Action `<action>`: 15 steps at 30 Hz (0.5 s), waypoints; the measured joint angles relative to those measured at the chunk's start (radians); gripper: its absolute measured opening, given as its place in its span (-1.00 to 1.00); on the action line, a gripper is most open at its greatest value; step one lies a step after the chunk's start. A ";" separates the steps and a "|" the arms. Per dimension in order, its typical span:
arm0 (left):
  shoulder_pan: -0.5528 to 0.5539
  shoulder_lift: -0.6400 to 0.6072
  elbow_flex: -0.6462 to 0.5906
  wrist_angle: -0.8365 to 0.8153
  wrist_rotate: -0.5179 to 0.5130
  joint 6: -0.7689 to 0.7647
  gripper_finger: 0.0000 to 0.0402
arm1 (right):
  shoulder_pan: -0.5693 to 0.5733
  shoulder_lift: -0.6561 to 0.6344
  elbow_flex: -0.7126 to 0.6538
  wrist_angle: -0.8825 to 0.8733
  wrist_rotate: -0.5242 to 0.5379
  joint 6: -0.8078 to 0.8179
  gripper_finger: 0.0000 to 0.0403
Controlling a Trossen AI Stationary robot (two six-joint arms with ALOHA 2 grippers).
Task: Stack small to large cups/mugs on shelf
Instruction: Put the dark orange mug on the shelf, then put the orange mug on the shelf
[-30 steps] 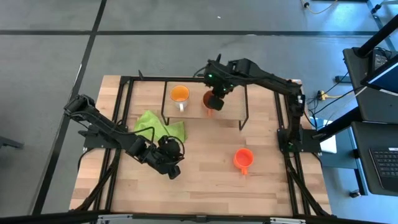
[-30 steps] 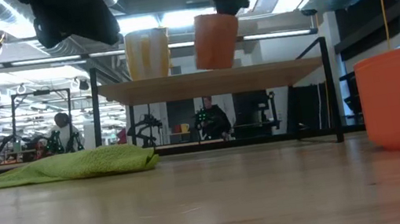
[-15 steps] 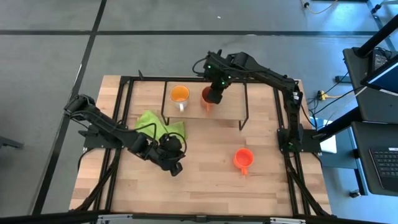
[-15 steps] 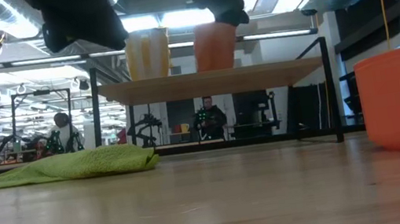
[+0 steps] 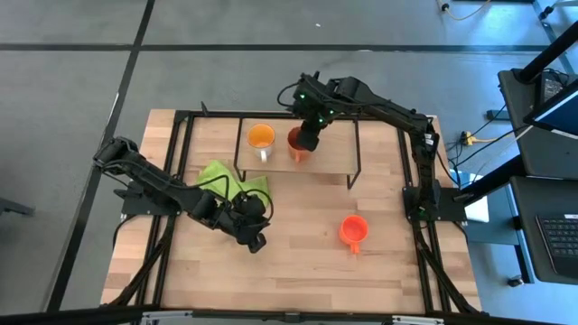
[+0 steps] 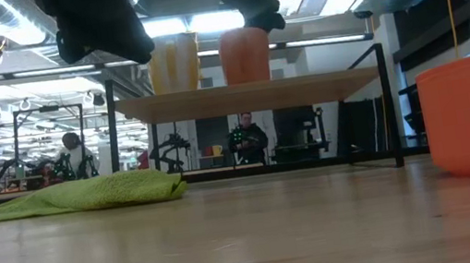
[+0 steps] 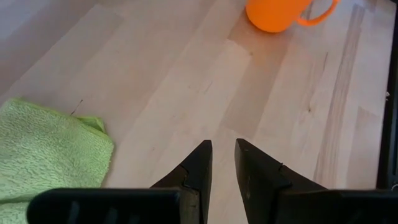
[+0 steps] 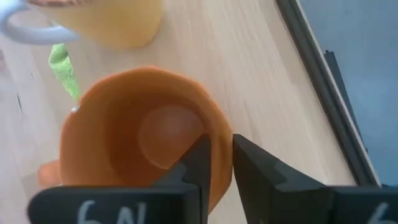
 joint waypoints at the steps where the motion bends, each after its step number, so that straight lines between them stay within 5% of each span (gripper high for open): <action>1: 0.000 0.000 0.000 -0.001 0.000 0.000 -0.68 | 0.000 0.000 0.000 0.011 0.005 -0.005 -0.66; 15: 0.000 0.000 0.000 -0.007 0.003 0.001 -0.68 | 0.013 -0.001 0.124 0.080 0.048 -0.029 -0.55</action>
